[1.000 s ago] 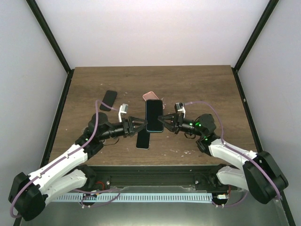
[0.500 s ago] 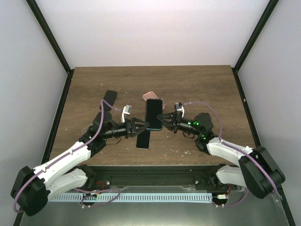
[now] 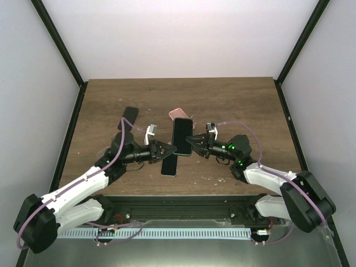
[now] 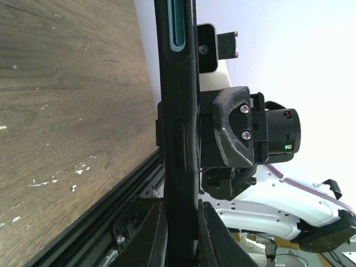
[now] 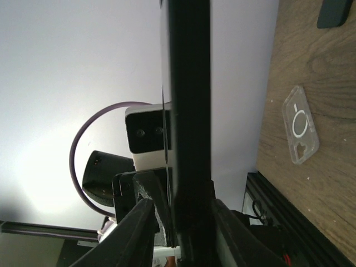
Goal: Put the phone into the phone case
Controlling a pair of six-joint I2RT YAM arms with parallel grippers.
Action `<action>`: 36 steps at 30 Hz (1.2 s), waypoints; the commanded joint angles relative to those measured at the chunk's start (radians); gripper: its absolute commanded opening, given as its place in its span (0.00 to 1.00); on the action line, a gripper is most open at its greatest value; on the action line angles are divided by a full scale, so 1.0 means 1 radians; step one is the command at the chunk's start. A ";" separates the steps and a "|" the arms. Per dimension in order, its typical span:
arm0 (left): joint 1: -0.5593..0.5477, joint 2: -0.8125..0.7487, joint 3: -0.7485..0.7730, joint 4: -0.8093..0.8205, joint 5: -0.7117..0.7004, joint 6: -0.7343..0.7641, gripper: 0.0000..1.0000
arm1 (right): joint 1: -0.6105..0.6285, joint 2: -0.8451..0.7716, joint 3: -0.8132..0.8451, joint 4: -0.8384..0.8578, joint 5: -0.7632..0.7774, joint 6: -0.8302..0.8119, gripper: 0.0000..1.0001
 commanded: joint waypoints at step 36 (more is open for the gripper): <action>0.017 0.078 0.263 -0.389 -0.180 0.370 0.00 | 0.009 -0.191 0.089 -0.349 -0.328 -0.444 0.11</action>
